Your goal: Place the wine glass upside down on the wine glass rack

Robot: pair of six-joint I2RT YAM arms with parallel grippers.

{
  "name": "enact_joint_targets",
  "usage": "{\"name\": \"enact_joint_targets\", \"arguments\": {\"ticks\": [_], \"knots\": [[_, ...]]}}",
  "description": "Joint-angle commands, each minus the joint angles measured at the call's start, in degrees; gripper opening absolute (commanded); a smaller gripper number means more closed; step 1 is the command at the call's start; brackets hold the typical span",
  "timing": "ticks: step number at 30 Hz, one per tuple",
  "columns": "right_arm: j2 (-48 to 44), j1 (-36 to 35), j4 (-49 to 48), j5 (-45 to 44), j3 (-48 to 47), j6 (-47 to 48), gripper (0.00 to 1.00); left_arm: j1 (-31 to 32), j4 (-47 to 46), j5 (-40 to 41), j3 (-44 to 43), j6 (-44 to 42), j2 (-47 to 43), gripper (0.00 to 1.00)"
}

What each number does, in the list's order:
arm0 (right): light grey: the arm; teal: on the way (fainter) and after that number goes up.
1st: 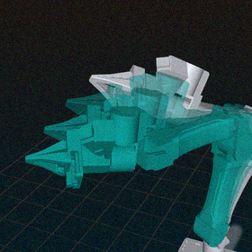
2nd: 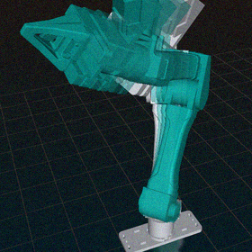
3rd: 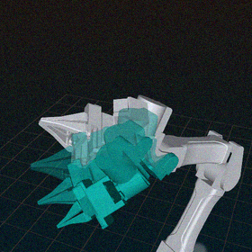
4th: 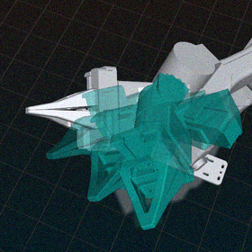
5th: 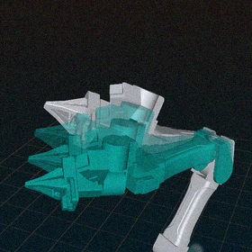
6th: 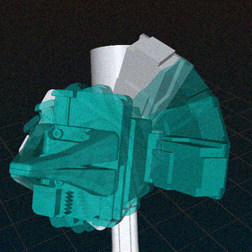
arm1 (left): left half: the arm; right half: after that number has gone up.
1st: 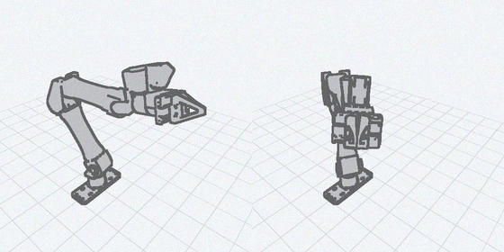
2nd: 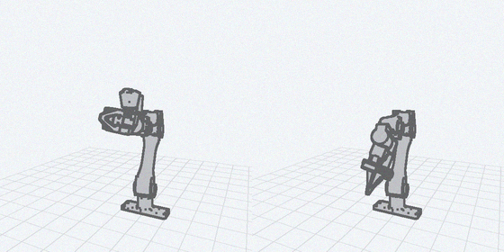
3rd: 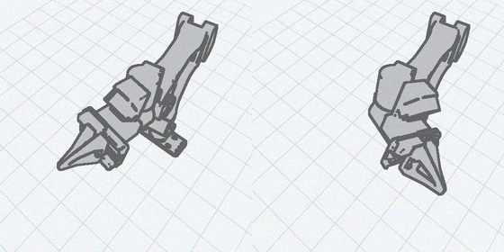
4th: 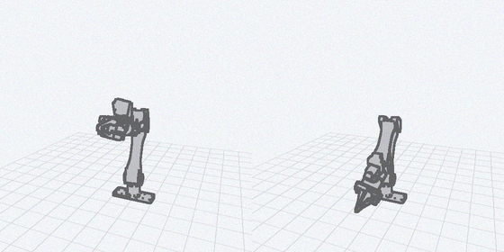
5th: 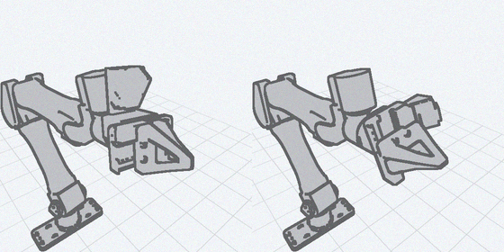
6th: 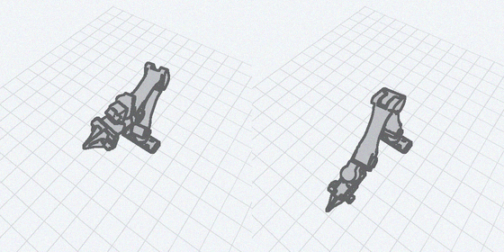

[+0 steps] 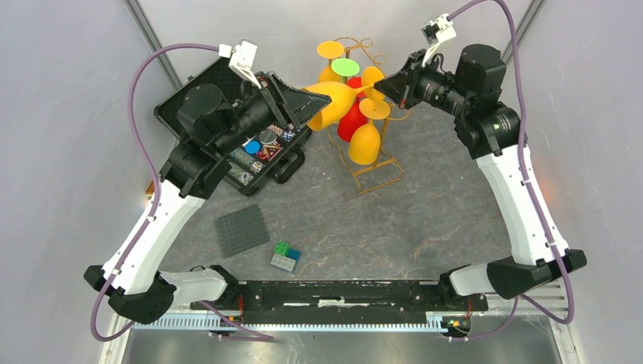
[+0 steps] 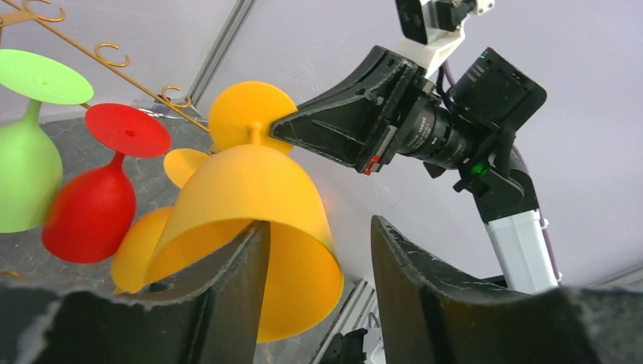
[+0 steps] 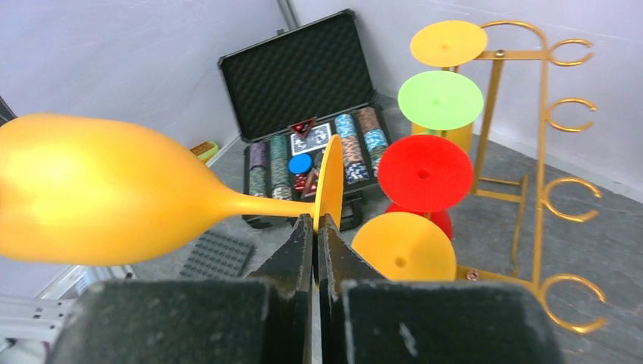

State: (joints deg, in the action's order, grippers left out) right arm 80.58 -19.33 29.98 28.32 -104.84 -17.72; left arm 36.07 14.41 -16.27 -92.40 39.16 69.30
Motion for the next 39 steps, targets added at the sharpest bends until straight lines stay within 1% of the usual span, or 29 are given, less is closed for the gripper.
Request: {"name": "enact_joint_targets", "arguments": {"ticks": [1, 4, 7, 9, 11, 14, 16, 19, 22, 26, 29, 32, 34, 36, 37, 39], "knots": [[-7.0, 0.2, -7.2, -8.7, 3.1, 5.2, 0.0, -0.4, 1.8, 1.0, -0.8, 0.3, -1.6, 0.59], [-11.6, 0.2, -10.3, -16.3, 7.3, 10.4, 0.0, -1.2, 6.6, -0.9, -1.0, 0.3, -1.4, 0.63], [-15.4, 0.2, -13.5, -23.0, 11.1, 14.0, 0.0, -2.1, 10.2, -3.5, 0.8, 0.9, -1.4, 0.66], [-17.4, 0.2, -15.2, -24.6, 13.3, 17.1, 0.0, -3.1, 12.4, -3.8, 2.5, 1.8, -1.6, 0.68], [-19.2, 0.2, -16.9, -23.3, 15.7, 19.9, 0.0, -4.6, 15.7, -2.1, 3.9, 3.3, -1.8, 0.69], [-21.1, 0.0, -20.2, -18.2, 19.2, 22.2, 0.0, -7.5, 20.9, 0.6, 4.8, 4.8, -1.5, 0.7], [-21.8, -0.4, -21.8, -14.7, 20.9, 22.6, 0.0, -10.1, 23.8, 0.4, 4.5, 5.5, -0.8, 0.7], [-21.8, -1.5, -23.3, -10.4, 22.5, 22.6, 0.0, -15.2, 24.7, -4.2, 4.3, 6.9, 0.2, 0.71], [-21.7, -3.9, -25.4, -8.3, 24.8, 23.7, 0.0, -19.3, 24.5, -9.3, 3.0, 8.4, 1.7, 0.71], [-22.1, -10.7, -26.8, -10.7, 28.7, 30.2, 0.0, -22.5, 25.3, -16.1, -1.5, 9.2, 4.6, 0.71], [-21.9, -17.9, -26.1, -15.7, 30.6, 37.3, 0.0, -23.6, 26.9, -19.5, -4.1, 9.3, 6.1, 0.72], [-21.4, -26.8, -25.0, -24.2, 33.0, 46.3, 0.0, -24.0, 27.2, -22.8, -4.6, 11.1, 6.7, 0.72], [-21.2, -34.9, -25.3, -32.2, 35.7, 54.2, 0.0, -24.0, 25.3, -25.7, -3.4, 13.7, 6.6, 0.71], [-21.3, -41.8, -28.0, -41.3, 40.3, 63.5, 0.0, -24.0, 22.4, -29.0, -1.1, 17.5, 6.1, 0.68], [-21.4, -44.3, -30.4, -45.2, 42.3, 68.3, 0.0, -23.9, 21.5, -30.0, -0.1, 18.6, 5.8, 0.66], [-21.8, -48.6, -36.1, -51.1, 46.6, 75.0, 0.0, -23.5, 20.9, -32.6, 1.1, 19.9, 5.7, 0.64]]}}
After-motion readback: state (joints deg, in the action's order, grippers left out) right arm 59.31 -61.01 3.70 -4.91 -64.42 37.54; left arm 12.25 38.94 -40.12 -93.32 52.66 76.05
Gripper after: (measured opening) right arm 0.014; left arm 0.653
